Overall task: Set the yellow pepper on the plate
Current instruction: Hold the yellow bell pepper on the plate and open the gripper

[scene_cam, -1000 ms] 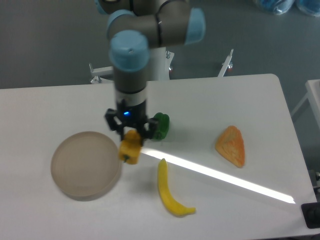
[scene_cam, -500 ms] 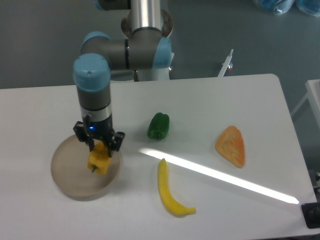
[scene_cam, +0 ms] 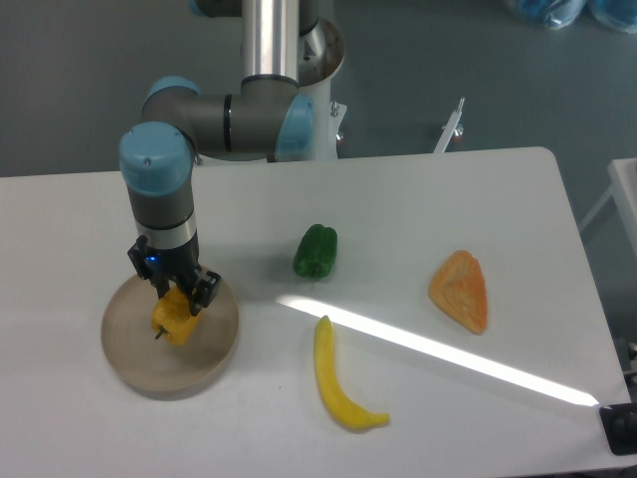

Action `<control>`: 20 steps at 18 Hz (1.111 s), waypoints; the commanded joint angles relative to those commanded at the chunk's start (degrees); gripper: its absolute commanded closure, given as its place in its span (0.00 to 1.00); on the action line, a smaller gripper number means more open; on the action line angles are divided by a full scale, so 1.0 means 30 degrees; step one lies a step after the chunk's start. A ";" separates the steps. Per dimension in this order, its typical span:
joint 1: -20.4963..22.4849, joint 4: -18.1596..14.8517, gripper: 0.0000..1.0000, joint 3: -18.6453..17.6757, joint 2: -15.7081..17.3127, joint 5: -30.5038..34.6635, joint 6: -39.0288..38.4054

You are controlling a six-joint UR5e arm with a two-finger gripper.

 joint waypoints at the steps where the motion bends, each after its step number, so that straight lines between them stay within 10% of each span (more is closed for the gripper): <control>1: 0.0000 0.0029 0.51 -0.0029 -0.0175 0.0000 -0.0030; 20: -0.0029 0.0088 0.51 -0.0028 -0.0529 -0.0029 0.0145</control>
